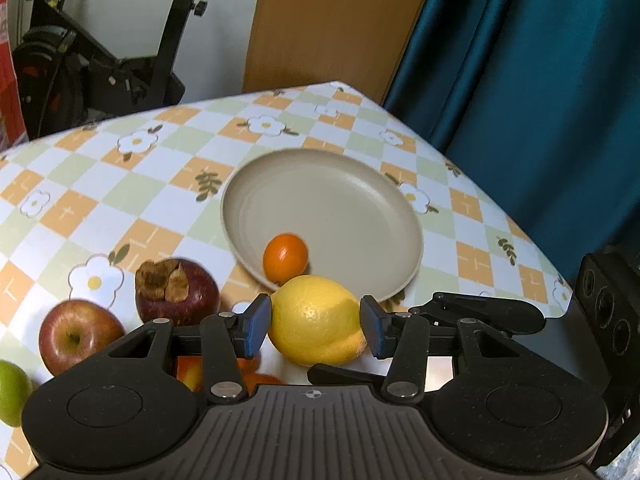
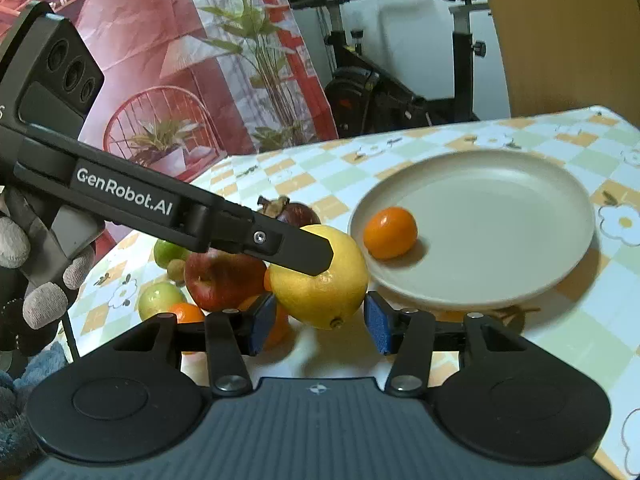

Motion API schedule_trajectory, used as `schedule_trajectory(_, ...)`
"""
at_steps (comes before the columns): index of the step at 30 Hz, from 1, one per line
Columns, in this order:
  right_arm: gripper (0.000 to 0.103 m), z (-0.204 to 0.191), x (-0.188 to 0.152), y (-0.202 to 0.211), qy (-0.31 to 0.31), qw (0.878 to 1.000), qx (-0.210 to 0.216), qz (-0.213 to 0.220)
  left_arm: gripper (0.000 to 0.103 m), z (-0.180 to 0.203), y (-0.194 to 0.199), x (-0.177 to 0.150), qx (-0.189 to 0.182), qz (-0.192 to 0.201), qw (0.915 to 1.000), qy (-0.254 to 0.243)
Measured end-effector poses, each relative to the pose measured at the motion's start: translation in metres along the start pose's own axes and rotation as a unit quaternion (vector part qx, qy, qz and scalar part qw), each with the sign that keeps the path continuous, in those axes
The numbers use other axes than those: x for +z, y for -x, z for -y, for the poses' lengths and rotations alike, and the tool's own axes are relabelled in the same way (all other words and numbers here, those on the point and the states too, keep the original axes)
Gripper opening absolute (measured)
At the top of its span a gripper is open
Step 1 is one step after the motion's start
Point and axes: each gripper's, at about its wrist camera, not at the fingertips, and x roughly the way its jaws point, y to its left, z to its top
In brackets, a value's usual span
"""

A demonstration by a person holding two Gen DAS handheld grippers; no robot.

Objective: Organize fruits
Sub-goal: 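Move the left tool to the yellow lemon and grasp it, then carry the lemon with the left tool onto the beige plate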

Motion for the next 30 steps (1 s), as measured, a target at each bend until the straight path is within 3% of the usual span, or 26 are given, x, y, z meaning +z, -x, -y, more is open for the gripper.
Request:
schedule_trajectory(12, 0.052, 0.019, 0.012, 0.019, -0.017, 0.999, -0.039, 0.025, 0.050, 0.021, -0.017, 0.026, -0.026, 0.006, 0.9996, -0.007)
schedule_trajectory(21, 0.052, 0.034, 0.016, 0.010, -0.021, 0.998, -0.064, -0.002, 0.047, 0.011, -0.046, 0.029, -0.025, -0.015, 0.9991, 0.032)
schedule_trajectory(30, 0.052, 0.040, 0.027, -0.009, -0.008, 0.999, -0.046, -0.024, 0.044, -0.008, -0.048, 0.032, -0.006, -0.011, 0.9984, 0.054)
